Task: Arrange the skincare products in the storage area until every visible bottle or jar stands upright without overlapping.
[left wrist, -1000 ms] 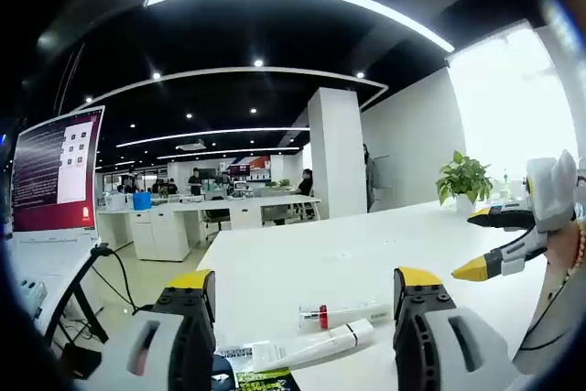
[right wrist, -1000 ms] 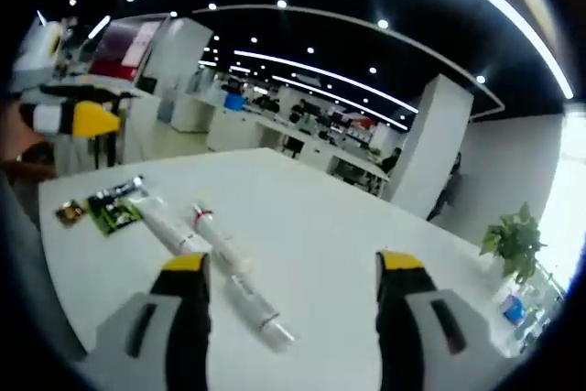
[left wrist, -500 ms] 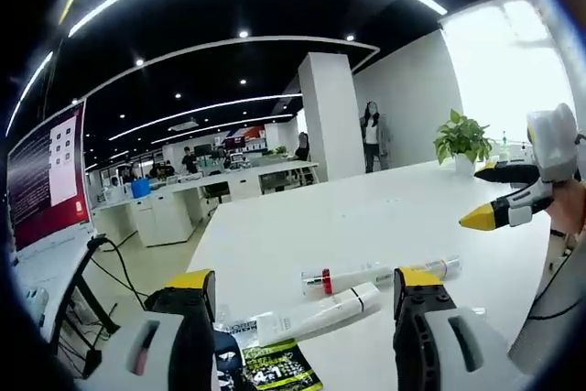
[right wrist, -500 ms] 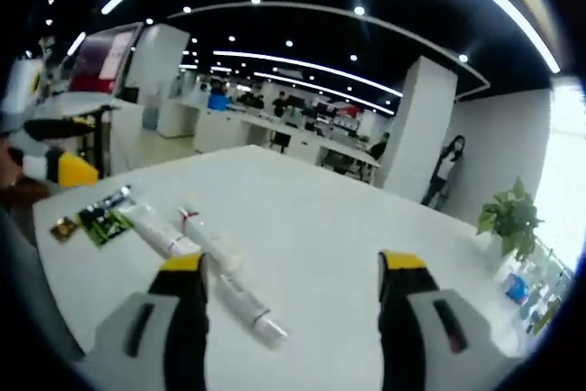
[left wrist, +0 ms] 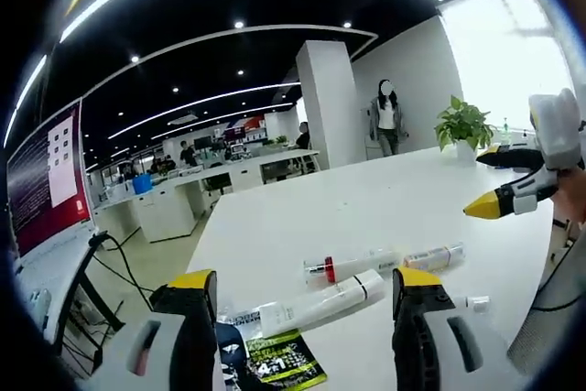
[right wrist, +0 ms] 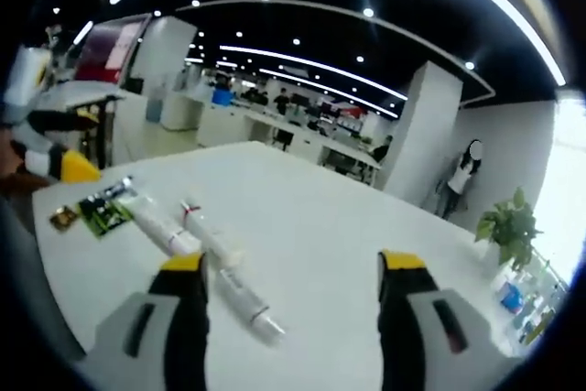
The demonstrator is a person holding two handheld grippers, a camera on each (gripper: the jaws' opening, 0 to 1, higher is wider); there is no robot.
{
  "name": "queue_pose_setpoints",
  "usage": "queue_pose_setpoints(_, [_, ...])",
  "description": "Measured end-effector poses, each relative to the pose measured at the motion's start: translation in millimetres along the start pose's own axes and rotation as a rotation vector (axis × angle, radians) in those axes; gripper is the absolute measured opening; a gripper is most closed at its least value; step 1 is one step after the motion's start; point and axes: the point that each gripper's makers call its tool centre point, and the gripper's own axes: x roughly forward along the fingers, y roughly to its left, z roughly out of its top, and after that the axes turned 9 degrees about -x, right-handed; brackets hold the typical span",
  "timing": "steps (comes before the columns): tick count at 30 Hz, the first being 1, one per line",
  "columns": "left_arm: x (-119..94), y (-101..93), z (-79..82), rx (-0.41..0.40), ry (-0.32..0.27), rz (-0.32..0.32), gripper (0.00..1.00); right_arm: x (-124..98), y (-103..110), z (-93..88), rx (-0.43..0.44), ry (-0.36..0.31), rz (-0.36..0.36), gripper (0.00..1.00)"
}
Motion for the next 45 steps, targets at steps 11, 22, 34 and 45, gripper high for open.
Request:
queue_pose_setpoints(11, [-0.2, 0.6, -1.0, -0.009, 0.005, 0.003, 0.81, 1.1, 3.8, -4.6, -0.009, 0.021, 0.012, 0.74])
queue_pose_setpoints(22, [1.1, 3.4, -4.4, -0.033, 0.020, 0.005, 0.81, 2.5, 6.9, -10.1, -0.026, 0.051, 0.021, 0.73])
queue_pose_setpoints(34, [1.9, 5.6, -6.0, -0.043, 0.030, 0.016, 0.80, 3.9, 6.8, -15.5, -0.046, 0.080, 0.021, 0.72])
queue_pose_setpoints(45, [1.8, -0.5, -5.9, -0.019, 0.033, -0.001, 0.79, 3.7, 6.6, -16.4, -0.066, 0.089, 0.022, 0.71])
